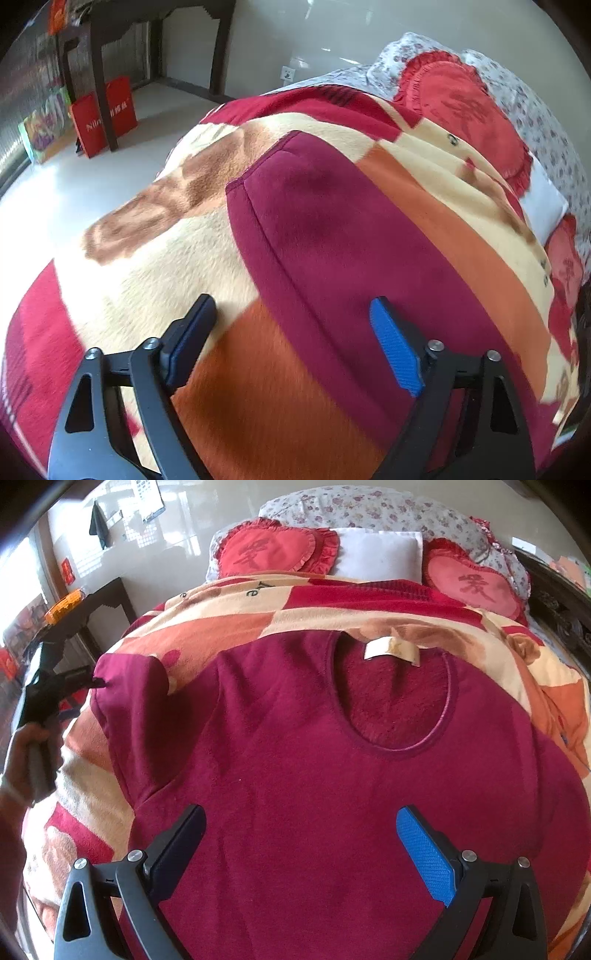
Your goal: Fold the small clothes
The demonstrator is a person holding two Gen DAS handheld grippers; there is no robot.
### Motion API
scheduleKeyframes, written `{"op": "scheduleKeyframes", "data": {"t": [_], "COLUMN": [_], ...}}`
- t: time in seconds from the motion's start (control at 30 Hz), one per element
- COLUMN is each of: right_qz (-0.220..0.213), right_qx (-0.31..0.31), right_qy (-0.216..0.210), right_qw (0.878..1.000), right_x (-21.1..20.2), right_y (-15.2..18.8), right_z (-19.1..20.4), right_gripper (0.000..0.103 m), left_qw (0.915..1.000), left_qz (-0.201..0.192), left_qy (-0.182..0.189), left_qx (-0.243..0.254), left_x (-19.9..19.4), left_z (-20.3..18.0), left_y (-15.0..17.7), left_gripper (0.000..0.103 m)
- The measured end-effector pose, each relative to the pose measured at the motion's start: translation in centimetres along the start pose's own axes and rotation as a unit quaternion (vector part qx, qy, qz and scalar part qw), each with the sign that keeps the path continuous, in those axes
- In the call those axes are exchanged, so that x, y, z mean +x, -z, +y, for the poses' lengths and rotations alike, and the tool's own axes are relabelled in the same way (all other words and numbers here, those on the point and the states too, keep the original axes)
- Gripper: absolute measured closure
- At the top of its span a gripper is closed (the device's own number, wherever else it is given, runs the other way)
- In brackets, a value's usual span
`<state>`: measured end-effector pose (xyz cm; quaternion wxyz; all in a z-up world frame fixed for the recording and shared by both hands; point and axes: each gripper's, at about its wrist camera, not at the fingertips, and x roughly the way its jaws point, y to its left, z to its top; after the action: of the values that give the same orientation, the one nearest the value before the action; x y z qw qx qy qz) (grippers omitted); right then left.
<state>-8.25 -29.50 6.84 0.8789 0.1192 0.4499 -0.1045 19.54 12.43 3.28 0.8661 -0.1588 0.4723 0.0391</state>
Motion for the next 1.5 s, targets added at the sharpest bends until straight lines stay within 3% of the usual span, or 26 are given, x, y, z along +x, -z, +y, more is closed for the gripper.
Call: {"op": "scheduleKeyframes", "data": {"t": [0.07, 0.17, 0.23, 0.27, 0.37, 0.47, 0.63, 0.73, 0.9, 1.03, 1.17, 1.33, 1.43, 1.5], "right_qz": [0.002, 0.003, 0.005, 0.007, 0.009, 0.002, -0.015, -0.025, -0.041, -0.050, -0.054, -0.051, -0.046, -0.043], "right_qx": [-0.005, -0.006, 0.002, 0.005, 0.015, 0.013, 0.020, 0.035, 0.062, 0.078, 0.106, 0.134, 0.130, 0.124], "right_qy": [-0.002, 0.002, 0.001, 0.000, 0.000, 0.001, 0.007, 0.012, 0.024, 0.044, 0.061, 0.071, 0.058, 0.044], "right_qw": [1.000, 1.000, 1.000, 1.000, 1.000, 1.000, 1.000, 0.999, 0.997, 0.995, 0.991, 0.987, 0.989, 0.990], "right_x": [0.2, 0.3, 0.5, 0.6, 0.5, -0.1, -1.6, -2.7, -4.8, -6.1, -7.2, -7.6, -7.3, -6.8], "right_y": [-0.1, -0.1, -0.1, -0.1, -0.1, -0.1, -0.4, -0.4, -0.1, 0.4, 1.2, 1.6, 1.4, 1.4], "right_z": [0.2, 0.1, -0.2, -0.3, -0.8, -1.0, -1.7, -2.8, -5.3, -7.4, -10.3, -13.0, -13.4, -13.3], "right_gripper": [0.000, 0.000, 0.000, 0.000, 0.000, 0.000, 0.000, 0.000, 0.000, 0.000, 0.000, 0.000, 0.000, 0.000], "left_qw": [0.9999, 0.9987, 0.9983, 0.9983, 0.9983, 0.9968, 0.9885, 0.9765, 0.9538, 0.9399, 0.9287, 0.9173, 0.9058, 0.9016], "left_qz": [-0.008, -0.016, -0.017, -0.018, -0.020, -0.035, -0.077, -0.098, -0.079, -0.041, 0.018, 0.086, 0.085, 0.072], "left_qy": [0.006, 0.041, 0.045, 0.046, 0.048, 0.068, 0.121, 0.169, 0.236, 0.263, 0.273, 0.238, 0.222, 0.222], "left_qx": [-0.006, -0.025, -0.032, -0.030, -0.026, -0.022, 0.048, 0.091, 0.168, 0.214, 0.250, 0.307, 0.351, 0.364], "left_x": [0.5, 1.0, 1.2, 1.2, 0.3, -2.5, -9.9, -14.7, -18.8, -18.5, -15.3, -11.8, -12.8, -14.1], "left_z": [0.0, 0.4, 0.5, 0.5, 0.4, 0.0, -3.2, -6.4, -13.1, -17.9, -22.3, -25.0, -24.3, -22.9], "left_y": [-0.3, -0.7, -1.0, -1.1, -1.3, -1.0, 0.9, 3.1, 8.7, 14.0, 20.7, 27.0, 27.7, 27.6], "left_gripper": [0.026, 0.061, 0.074, 0.086, 0.094, 0.095, 0.095, 0.095, 0.095, 0.095, 0.095, 0.089, 0.081, 0.070]}}
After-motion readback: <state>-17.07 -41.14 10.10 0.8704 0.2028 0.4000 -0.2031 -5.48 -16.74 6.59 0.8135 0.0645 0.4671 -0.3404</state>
